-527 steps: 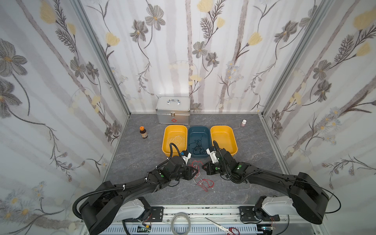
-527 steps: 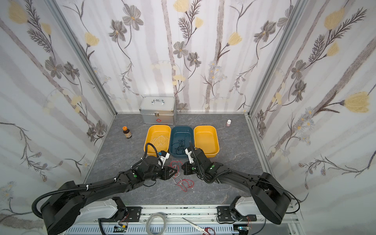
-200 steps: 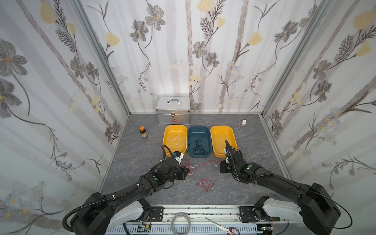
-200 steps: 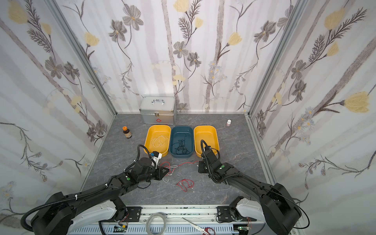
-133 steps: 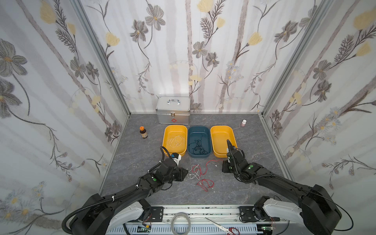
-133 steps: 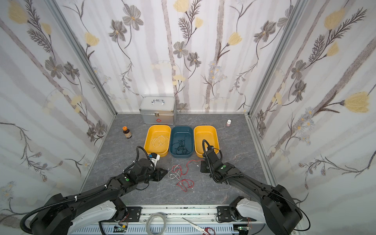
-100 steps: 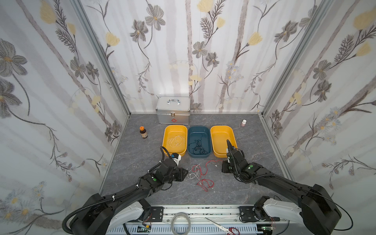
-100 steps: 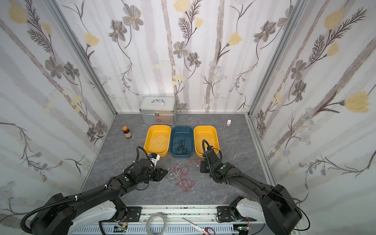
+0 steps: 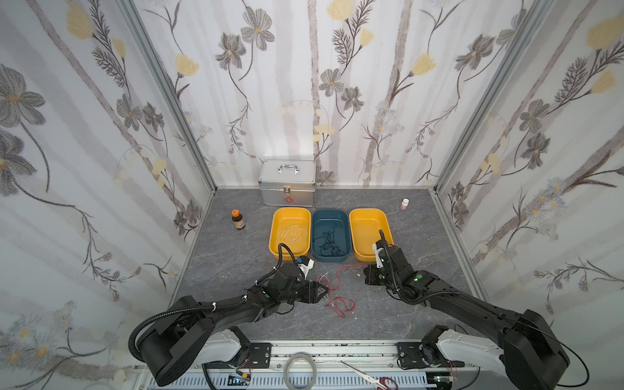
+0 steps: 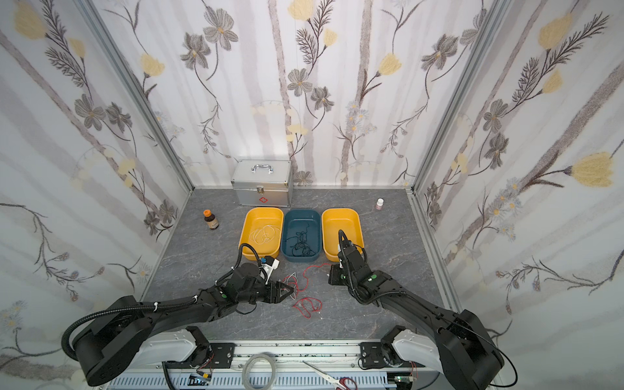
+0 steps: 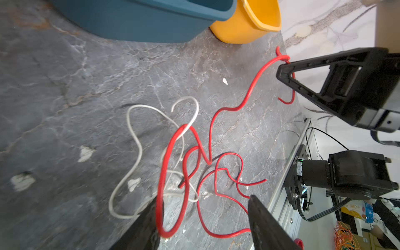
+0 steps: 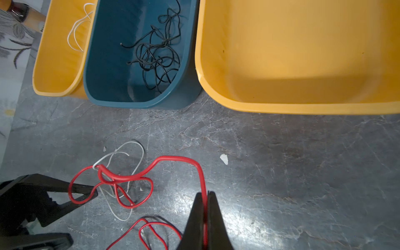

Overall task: Untangle and sort cables by color
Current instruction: Untie the cable.

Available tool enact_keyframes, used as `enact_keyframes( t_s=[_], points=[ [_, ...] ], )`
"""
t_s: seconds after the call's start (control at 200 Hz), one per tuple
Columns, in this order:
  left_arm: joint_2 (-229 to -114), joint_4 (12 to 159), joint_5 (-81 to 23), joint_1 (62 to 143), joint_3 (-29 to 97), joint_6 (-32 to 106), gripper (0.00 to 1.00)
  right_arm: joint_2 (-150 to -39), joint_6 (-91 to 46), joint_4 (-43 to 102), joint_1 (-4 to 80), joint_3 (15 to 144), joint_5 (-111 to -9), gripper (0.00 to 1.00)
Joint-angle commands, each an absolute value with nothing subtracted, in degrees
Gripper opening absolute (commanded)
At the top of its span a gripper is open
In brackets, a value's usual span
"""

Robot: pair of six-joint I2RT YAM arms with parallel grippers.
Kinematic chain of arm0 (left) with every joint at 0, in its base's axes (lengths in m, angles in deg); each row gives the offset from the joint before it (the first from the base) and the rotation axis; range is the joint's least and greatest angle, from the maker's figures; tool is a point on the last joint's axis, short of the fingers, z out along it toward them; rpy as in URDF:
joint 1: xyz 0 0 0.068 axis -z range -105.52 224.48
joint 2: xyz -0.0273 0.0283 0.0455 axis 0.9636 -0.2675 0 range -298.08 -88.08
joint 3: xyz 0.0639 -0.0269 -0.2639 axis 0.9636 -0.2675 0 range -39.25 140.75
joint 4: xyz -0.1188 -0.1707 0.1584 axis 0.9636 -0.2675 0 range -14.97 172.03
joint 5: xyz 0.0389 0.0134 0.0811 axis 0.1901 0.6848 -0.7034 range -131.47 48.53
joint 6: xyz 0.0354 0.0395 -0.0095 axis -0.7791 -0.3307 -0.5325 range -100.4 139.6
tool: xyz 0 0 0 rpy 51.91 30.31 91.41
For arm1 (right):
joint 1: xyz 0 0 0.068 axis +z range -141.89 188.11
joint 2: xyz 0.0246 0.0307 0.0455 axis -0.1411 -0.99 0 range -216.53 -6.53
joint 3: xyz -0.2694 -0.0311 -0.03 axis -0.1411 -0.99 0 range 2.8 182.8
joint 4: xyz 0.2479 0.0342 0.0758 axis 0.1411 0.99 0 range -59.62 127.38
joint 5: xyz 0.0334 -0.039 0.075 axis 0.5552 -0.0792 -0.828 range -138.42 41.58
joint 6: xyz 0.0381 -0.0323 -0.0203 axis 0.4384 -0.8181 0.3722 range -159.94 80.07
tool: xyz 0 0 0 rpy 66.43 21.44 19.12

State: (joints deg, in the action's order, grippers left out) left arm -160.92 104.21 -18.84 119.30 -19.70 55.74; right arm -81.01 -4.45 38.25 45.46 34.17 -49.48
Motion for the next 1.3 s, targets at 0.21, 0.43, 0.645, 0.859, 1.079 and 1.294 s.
enact_keyframes(
  t_s=[0.21, 0.43, 0.645, 0.859, 1.079, 1.294],
  points=[
    [-163.7, 99.9, -27.4, 120.9, -19.1, 49.5, 0.67, -80.5, -2.3, 32.4, 43.5, 32.6, -54.8, 0.04],
    [-166.6, 102.9, -34.7, 121.2, -19.7, 52.2, 0.63, -80.3, -2.0, 31.6, 43.3, 32.6, -55.7, 0.04],
    [-170.9, 104.3, -37.4, 121.2, -19.2, 54.3, 0.55, -78.9, -2.1, 32.0, 42.8, 32.3, -55.8, 0.04],
    [-171.3, 100.3, -41.1, 120.3, -19.8, 55.8, 0.55, -73.5, -4.2, 36.0, 38.5, 31.5, -55.8, 0.04],
    [-170.8, 99.7, -41.1, 117.7, -21.4, 56.9, 0.56, -66.9, -6.6, 39.8, 34.5, 31.5, -55.8, 0.04],
    [-171.1, 99.3, -40.3, 116.6, -22.1, 57.7, 0.56, -61.7, -9.1, 44.4, 27.9, 31.7, -56.3, 0.05]
  ],
)
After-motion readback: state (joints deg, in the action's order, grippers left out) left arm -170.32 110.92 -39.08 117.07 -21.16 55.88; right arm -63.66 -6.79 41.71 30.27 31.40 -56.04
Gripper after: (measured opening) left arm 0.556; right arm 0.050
